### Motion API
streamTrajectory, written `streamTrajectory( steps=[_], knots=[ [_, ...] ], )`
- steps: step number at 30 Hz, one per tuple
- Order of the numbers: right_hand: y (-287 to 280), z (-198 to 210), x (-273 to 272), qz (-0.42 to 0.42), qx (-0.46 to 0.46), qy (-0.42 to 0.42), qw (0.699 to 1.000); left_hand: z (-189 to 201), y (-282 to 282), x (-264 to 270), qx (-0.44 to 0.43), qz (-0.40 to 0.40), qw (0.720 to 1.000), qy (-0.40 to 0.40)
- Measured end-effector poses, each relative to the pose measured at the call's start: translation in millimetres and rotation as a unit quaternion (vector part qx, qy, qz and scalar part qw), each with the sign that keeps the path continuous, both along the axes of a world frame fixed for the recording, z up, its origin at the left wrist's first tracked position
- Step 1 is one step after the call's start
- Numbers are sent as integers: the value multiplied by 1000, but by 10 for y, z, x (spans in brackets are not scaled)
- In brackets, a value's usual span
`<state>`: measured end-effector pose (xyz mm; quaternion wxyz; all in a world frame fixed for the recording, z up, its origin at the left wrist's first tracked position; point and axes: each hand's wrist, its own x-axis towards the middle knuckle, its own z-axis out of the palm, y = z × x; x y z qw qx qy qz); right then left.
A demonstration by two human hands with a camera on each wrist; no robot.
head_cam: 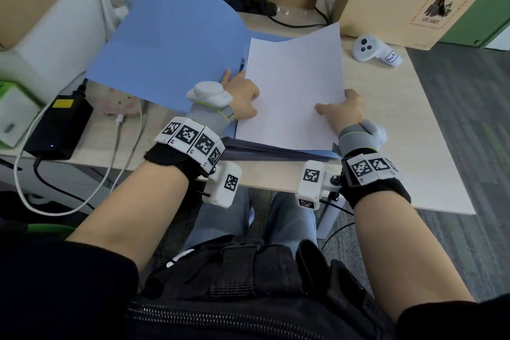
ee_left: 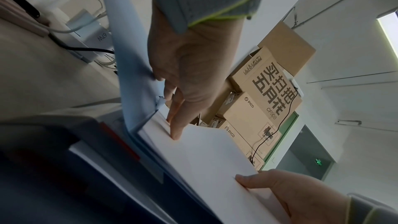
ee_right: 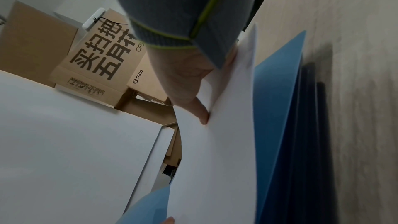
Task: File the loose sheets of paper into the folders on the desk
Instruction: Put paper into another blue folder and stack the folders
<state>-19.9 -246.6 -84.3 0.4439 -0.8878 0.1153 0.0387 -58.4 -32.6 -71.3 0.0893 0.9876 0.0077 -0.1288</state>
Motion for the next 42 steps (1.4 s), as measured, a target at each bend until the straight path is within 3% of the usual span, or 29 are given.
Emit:
streamTrajectory(
  steps=[21, 25, 30, 34, 36, 39, 42],
  knots=[
    [25, -109, 48, -18, 26, -19, 999, 31, -14, -76, -35, -4, 999, -15],
    [24, -143, 48, -4, -15, -32, 999, -25, -10, -69, -14, -4, 1000, -9],
    [130, -166, -22, 74, -209, -96, 970, -94, -21, -74, 7, -6, 1000, -14],
    [362, -226, -97, 316, -138, -83, 935, -94, -38, -70, 12, -13, 1000, -14],
    [450, -272, -134, 374, -200, -59, 904, -34, -47, -98, 3, -17, 1000, -23],
    [499, -307, -134, 381, -261, -50, 886, 110, 19, -202, -11, 9, 994, -106],
    [494, -310, -124, 382, -265, -50, 884, 258, 182, -371, 9, 105, 965, -241]
  ],
)
